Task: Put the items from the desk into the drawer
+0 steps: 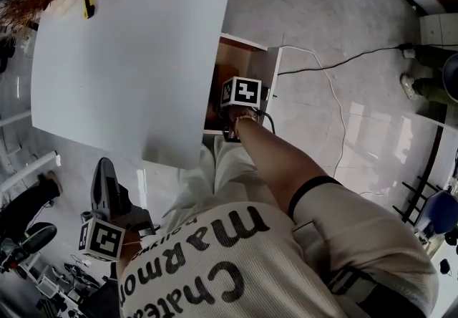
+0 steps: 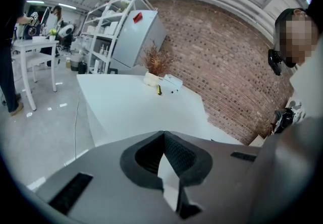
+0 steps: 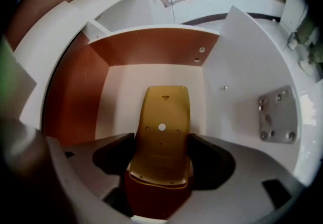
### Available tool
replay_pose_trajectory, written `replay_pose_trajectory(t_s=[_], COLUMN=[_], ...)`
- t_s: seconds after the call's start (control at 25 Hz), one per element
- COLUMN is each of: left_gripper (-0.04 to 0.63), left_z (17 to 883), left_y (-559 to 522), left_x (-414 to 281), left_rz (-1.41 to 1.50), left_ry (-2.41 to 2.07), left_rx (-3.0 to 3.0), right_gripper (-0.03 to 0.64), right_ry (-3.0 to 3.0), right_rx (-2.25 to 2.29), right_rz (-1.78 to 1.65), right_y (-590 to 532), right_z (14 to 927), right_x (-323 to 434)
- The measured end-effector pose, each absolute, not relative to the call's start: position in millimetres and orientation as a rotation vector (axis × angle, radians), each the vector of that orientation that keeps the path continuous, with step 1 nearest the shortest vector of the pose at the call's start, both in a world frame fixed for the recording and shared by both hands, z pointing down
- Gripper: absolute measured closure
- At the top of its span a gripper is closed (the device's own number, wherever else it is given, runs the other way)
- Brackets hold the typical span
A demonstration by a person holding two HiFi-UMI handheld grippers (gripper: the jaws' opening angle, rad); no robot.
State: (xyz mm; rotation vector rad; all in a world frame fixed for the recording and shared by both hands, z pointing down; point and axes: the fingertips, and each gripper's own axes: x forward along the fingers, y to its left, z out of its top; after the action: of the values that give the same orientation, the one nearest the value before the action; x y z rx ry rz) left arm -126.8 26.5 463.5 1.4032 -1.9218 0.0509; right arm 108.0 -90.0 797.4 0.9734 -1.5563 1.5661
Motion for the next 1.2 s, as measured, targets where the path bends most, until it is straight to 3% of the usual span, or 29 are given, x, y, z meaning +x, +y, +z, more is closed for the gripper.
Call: replay_pose_trajectory(t_s=[0.84, 1.2], left_gripper=[0.594, 0.594], left_z=[464, 447], left_y=[47, 50], left_x=[-167, -161], left_rz=[0.068, 0.029], left_ry=[-2.024, -2.036], left_rx=[1.331, 1.368], right_gripper=[0.255, 0.264], right_ry=[-1.493, -1.481], right_rx=[0.989, 1.03], right_rz=[1.641, 1.613], right_y=[-86, -90], right_z=[847, 820], right_x=[103, 110])
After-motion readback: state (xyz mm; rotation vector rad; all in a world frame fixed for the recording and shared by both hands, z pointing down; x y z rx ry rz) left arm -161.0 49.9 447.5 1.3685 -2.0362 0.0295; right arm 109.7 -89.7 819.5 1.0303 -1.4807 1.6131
